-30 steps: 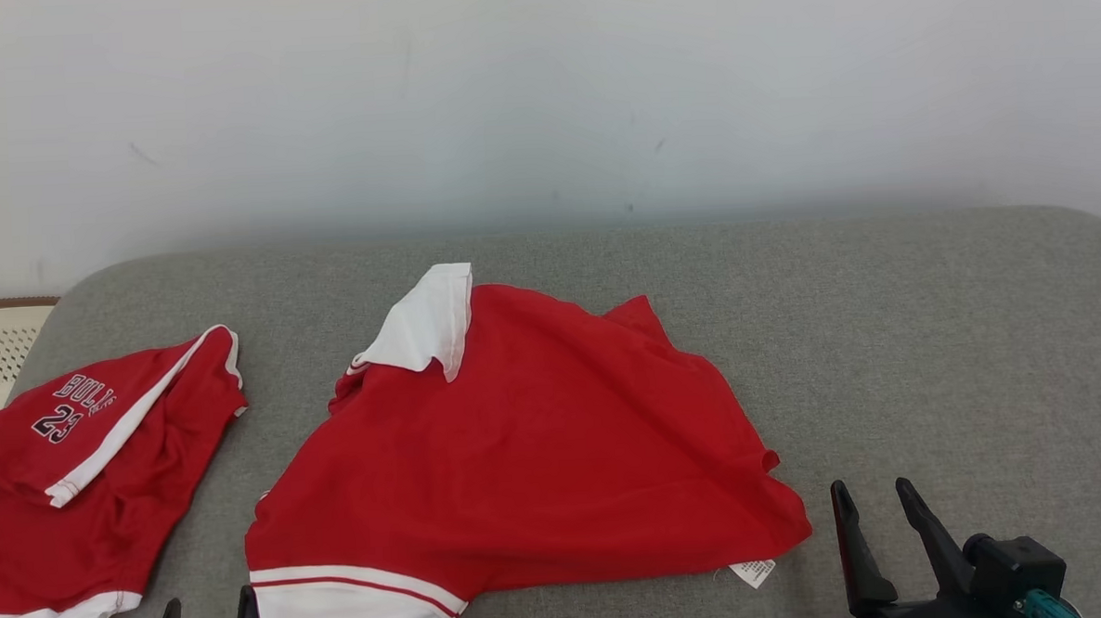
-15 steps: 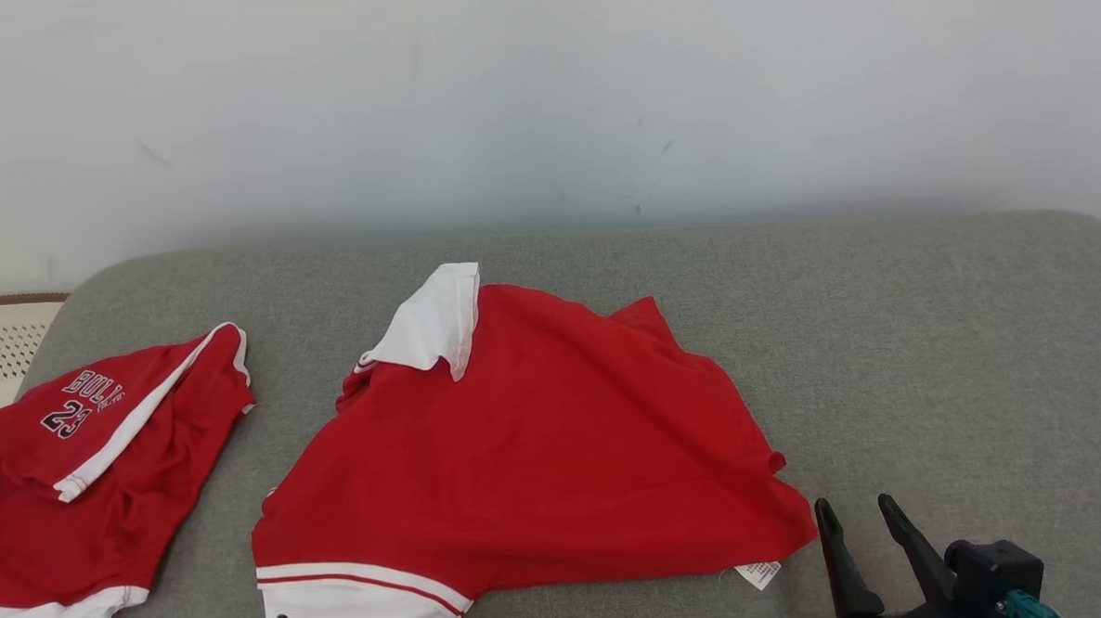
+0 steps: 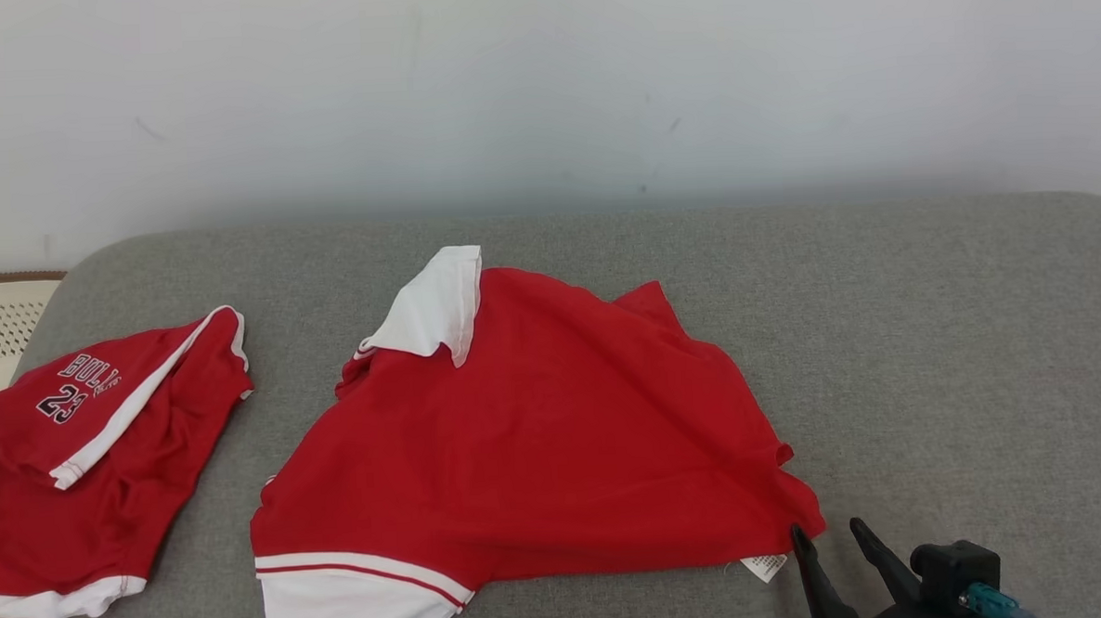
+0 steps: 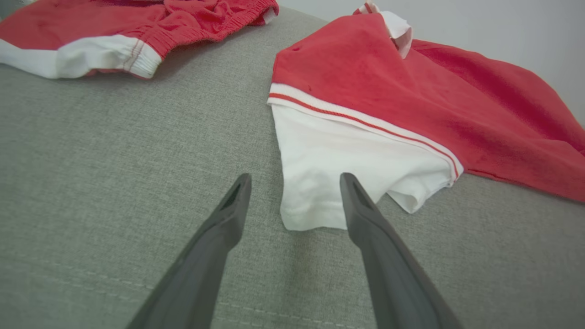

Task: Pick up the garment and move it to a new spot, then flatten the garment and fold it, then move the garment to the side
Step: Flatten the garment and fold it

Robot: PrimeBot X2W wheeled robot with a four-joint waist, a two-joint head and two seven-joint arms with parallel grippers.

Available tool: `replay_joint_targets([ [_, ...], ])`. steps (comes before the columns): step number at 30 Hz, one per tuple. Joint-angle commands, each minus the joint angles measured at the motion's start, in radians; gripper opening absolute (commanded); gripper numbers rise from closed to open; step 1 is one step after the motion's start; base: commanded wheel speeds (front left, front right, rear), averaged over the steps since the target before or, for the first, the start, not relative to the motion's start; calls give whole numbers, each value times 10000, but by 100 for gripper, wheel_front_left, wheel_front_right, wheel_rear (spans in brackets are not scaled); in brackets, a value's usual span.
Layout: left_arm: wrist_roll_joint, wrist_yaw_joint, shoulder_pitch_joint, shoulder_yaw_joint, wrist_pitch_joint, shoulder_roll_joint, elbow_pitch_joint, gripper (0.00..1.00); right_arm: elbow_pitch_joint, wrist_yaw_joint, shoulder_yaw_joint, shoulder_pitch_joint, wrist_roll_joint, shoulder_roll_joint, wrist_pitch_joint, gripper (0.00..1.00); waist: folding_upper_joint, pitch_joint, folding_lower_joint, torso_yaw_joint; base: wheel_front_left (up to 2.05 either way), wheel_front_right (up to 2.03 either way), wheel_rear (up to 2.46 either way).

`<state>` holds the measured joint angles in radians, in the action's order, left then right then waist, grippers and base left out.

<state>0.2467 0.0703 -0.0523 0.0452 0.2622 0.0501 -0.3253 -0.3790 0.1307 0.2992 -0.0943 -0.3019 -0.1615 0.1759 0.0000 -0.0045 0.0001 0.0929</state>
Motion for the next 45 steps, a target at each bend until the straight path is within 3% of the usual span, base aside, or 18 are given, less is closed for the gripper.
replay_joint_targets([
  [1, 69, 68, 148, -3, 41, 11, -121, 100, -122, 1, 75, -158, -86, -19, 24, 100, 0, 68, -1, 15, 0, 0, 0],
  [13, 681, 442, 1050, -469, 41, 9, -1455, 100, -2000, 1, 635, -1456, -465, 33, 318, 100, 0, 485, -1, 204, 0, 0, 0],
  [14, 795, 490, 1105, -540, 41, 12, -1567, 100, -2112, 1, 658, -1519, -504, 47, 364, 84, 0, 504, -1, 213, 0, 0, 0],
  [15, 808, 499, 1164, -611, 41, 9, -1649, 100, -2206, 1, 679, -1580, -519, 34, 401, 37, 0, 526, -1, 229, 0, 0, 0],
  [16, 740, 502, 1249, -692, 41, 9, -1732, 91, -2290, 1, 715, -1645, -533, 25, 446, 10, 0, 544, -1, 235, 0, 0, 0],
  [17, 777, 523, 1343, -723, 41, 9, -1774, 29, -2367, 1, 754, -1712, -567, 17, 485, 0, 0, 560, -1, 241, 0, 0, 0],
  [18, 826, 540, 1400, -724, 41, 18, -1802, 0, -2417, 1, 803, -1767, -603, 16, 531, 0, 0, 567, -1, 247, 0, 0, 0],
  [25, 767, 577, 1350, -522, 41, 12, -1515, 0, -2552, 1, 915, -1789, -693, -3, 737, 0, 0, 546, -1, 243, 0, 0, 0],
  [34, 507, 589, 938, -70, 41, 13, 462, 0, -1603, 1, 974, -1525, -1157, -287, 763, 0, 0, 463, -1, 213, 0, 0, 0],
  [41, 409, 596, 1378, -213, 41, 503, 1942, 0, -176, 1, 979, -1554, -1763, -528, 175, 0, 0, 488, -1, -50, 0, 0, 0],
  [45, 479, 592, 2269, -856, 42, 1264, 2144, 0, 519, 1, 1110, -2063, -2350, -537, -269, 0, 0, 757, -1, -222, 0, 0, 0],
])
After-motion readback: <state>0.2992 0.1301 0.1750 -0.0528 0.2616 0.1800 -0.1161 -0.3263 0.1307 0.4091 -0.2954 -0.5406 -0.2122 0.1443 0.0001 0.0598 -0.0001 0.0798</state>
